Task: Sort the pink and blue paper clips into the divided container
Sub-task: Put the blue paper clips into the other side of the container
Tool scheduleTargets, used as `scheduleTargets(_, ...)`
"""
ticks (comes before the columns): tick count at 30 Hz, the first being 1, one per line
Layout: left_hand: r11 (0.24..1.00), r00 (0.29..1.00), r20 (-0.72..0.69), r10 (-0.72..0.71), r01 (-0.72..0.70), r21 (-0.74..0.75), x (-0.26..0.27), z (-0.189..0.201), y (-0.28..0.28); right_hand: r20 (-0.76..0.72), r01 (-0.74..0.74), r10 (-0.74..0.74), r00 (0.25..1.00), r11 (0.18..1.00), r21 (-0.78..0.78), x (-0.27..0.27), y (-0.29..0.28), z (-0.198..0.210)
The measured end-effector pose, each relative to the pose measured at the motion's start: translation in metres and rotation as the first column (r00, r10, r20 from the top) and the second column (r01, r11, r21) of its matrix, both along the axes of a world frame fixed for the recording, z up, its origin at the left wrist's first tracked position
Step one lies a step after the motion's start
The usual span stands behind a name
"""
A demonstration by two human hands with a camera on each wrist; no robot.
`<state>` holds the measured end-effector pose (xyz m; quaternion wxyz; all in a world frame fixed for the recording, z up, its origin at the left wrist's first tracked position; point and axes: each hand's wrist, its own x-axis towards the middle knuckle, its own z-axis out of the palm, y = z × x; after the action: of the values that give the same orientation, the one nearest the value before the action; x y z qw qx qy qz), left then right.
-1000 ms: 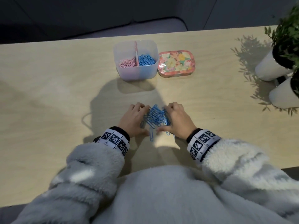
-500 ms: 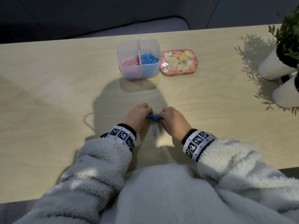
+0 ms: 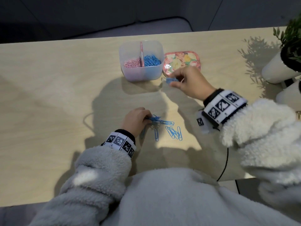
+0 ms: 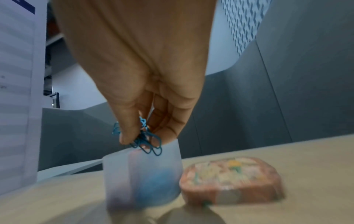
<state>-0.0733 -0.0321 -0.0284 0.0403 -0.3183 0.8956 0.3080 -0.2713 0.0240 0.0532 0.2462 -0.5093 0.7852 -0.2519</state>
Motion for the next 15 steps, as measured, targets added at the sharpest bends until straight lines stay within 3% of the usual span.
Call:
scheduleTargets(3,0.999,0.999,-0.038,0.036,-0.035,0.023,0.003,0.000,0.002,-0.125,0.052,-0.054,0.991,0.998,-0.021,-0.012,-0.040,0.013)
scheduleTargets(9,0.995,0.993,-0.087,0.079,-0.073,0.062,-0.002,0.011,-0.004,-0.146,0.131,-0.121,0.982,0.990,0.058,-0.020,-0.115,0.000)
scheduleTargets(15,0.985,0.968,-0.188,0.164,-0.152,0.080,-0.030,0.048,-0.040,-0.036,0.204,-0.204,0.978,0.979,-0.005,-0.034,-0.119,-0.011)
